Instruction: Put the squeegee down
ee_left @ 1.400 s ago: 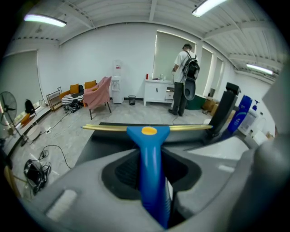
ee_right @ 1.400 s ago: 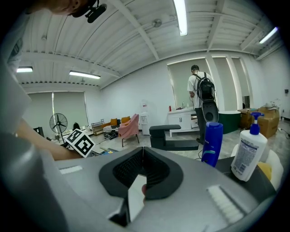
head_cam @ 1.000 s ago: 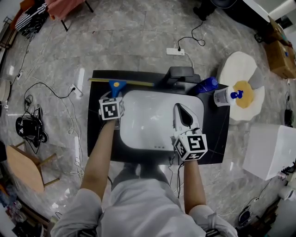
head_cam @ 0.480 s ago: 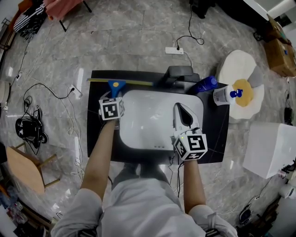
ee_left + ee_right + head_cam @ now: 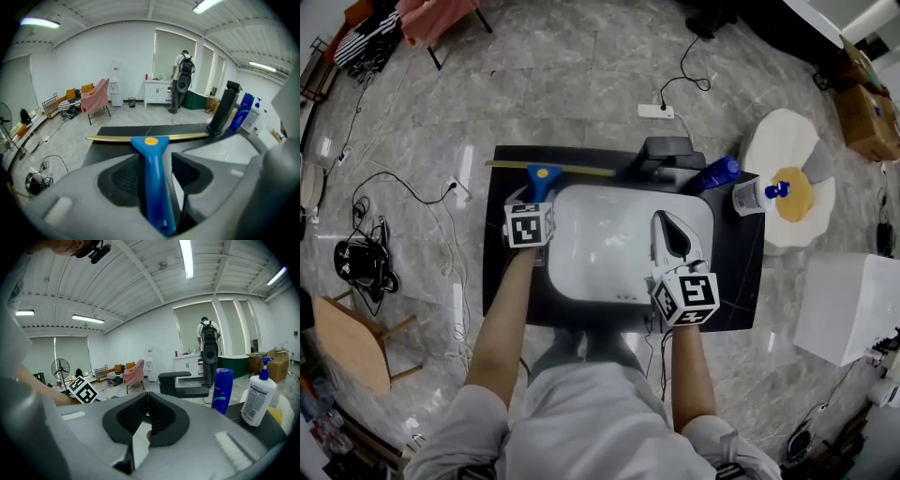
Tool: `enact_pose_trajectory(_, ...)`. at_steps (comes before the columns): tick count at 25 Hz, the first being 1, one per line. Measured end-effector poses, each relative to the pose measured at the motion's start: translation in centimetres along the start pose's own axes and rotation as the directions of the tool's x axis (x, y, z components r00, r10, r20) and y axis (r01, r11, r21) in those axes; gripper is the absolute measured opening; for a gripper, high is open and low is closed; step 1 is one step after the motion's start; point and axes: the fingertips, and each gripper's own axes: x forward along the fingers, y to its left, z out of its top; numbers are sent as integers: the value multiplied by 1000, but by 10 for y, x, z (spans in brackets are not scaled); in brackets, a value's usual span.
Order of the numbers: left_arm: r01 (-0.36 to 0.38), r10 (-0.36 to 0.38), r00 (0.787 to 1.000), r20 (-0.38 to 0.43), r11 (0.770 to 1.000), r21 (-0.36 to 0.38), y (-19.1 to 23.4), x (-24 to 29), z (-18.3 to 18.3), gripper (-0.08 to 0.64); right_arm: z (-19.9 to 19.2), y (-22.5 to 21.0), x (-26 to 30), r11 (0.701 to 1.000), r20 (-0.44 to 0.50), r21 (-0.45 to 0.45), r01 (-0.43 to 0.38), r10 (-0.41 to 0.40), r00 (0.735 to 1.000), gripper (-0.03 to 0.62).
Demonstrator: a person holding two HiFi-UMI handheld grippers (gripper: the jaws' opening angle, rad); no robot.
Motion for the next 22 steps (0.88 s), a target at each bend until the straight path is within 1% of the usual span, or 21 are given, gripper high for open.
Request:
enact_pose_trajectory(7,13,-15,996,84,999,30,-2,-38,15,217,10,14,-16,1000,24,-9,5,-5,1000,3)
enact_pose_trajectory(11,15,-22,989,149,999,50,-2,-68,28,204,18,26,-26,1000,40,-16,9,-9,999,3)
enact_pose_trajectory(16,9,-30,970,240,996,89,-3,-110,44,180,27,44,-40,1000,60,-28,11,-9,998,3)
enact_pose_trajectory(22,0,-34,943,332,995,100,-2,-173,56,148,41,66,-59,999,87,-36,15,-12,996,3)
